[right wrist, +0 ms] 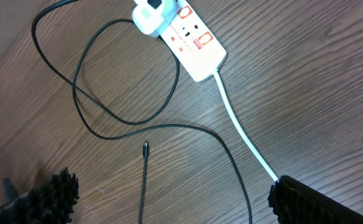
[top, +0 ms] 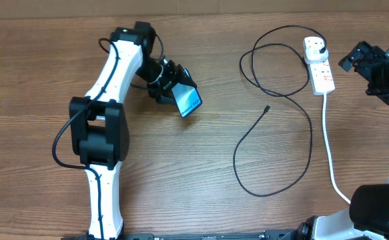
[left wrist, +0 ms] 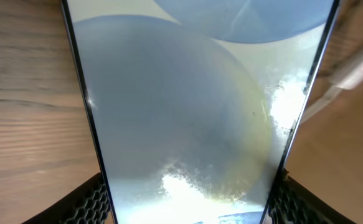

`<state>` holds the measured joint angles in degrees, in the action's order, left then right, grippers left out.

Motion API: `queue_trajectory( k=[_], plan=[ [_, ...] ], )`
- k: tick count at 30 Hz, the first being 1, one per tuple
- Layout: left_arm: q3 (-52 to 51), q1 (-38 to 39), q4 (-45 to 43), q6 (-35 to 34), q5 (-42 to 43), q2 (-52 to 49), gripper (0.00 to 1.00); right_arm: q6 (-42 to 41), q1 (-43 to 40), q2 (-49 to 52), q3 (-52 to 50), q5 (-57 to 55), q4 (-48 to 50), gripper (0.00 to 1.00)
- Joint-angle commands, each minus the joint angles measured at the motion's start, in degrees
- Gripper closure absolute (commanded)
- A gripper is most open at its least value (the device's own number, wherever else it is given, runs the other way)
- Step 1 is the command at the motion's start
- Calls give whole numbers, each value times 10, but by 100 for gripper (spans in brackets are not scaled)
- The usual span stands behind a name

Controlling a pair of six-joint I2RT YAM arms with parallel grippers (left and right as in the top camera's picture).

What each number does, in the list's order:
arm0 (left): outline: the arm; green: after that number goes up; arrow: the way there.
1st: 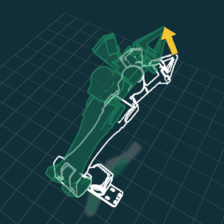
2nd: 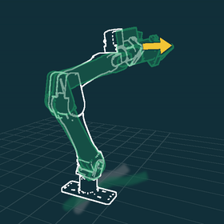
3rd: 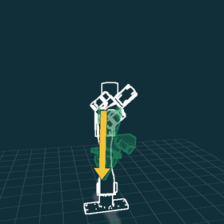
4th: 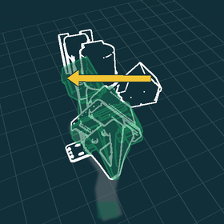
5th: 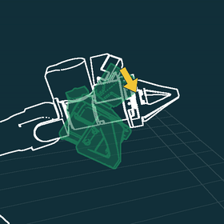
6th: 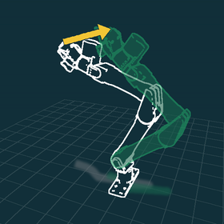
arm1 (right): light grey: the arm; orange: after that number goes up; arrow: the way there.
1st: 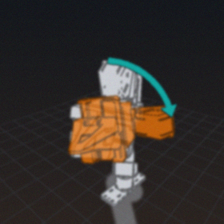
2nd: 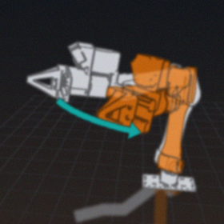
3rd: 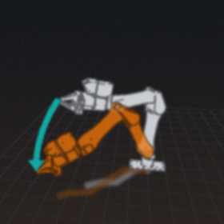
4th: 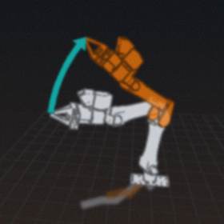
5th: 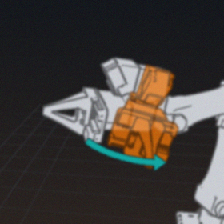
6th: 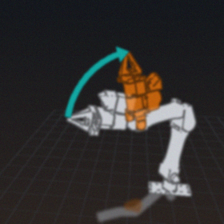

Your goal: Plug charger to phone and switch on socket

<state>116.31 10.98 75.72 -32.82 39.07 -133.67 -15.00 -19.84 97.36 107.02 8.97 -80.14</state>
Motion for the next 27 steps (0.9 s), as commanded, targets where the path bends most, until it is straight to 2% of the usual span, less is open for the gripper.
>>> queue_trajectory(
  k=[1,6,13,16,17,22,27],
  plan=[
    [16,23,10,16,-115,0,35,-2,0,2,14,-4,4,0],
    [16,40,15,16,-171,0,35,-2,0,2,14,-4,3,0],
    [16,40,36,53,-174,22,37,-2,0,2,14,-4,4,0],
    [16,40,42,56,-218,44,36,-2,0,2,14,-4,4,0],
    [16,41,47,56,-261,57,36,-2,0,2,14,-4,4,0],
    [16,50,71,43,-363,73,36,-2,0,2,14,-4,3,0],
    [16,67,81,35,-393,73,35,-2,0,2,14,-4,3,0]
  ],
)
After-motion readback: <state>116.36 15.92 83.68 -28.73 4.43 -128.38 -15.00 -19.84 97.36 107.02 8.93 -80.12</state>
